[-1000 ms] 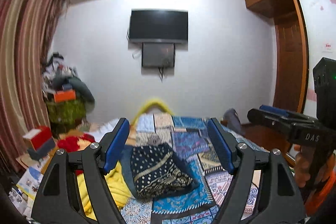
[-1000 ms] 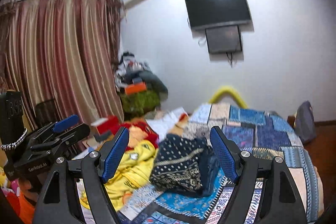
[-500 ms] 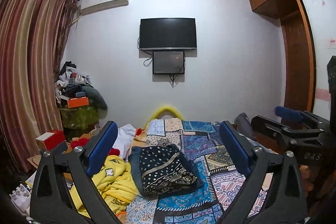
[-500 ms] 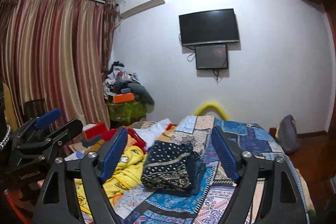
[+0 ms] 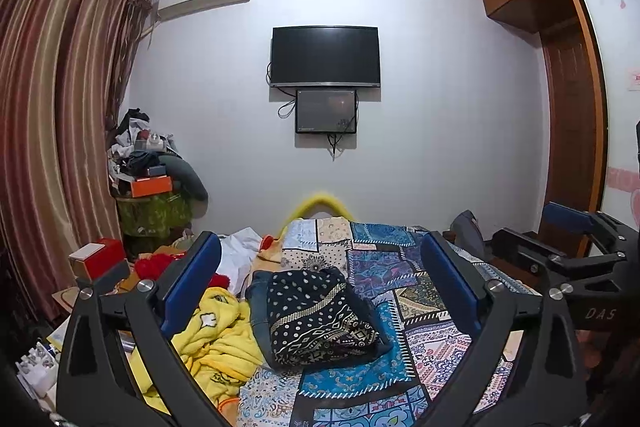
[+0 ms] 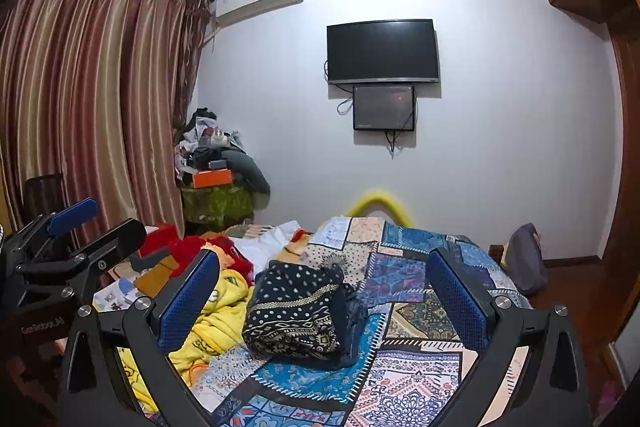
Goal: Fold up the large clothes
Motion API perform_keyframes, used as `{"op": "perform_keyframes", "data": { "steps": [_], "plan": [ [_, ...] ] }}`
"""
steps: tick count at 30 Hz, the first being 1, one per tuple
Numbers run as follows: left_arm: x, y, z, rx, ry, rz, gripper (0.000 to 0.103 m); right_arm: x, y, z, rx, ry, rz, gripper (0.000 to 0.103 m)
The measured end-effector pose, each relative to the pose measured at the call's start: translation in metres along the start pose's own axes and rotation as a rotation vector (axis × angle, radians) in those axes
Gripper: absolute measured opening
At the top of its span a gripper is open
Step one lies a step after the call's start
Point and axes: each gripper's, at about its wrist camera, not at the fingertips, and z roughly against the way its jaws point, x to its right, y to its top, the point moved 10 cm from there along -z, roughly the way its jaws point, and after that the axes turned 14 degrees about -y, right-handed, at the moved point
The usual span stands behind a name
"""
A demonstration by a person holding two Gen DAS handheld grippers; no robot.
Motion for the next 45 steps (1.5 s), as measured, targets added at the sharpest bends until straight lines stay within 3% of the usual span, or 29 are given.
{"op": "perform_keyframes", "data": {
  "steps": [30, 45],
  "plan": [
    [-0.009, -0.008, -0.007, -0.022, 0.007, 0.022, 0.102, 0.001, -0.007, -0.004, -0.024, 0.0, 0.003, 0.103],
    [-0.008, -0.011, -0.011, -0.047, -0.048, 0.034, 0.102, 0.005, -0.006, -0.006, -0.02, -0.017, -0.026, 0.103]
  ]
}}
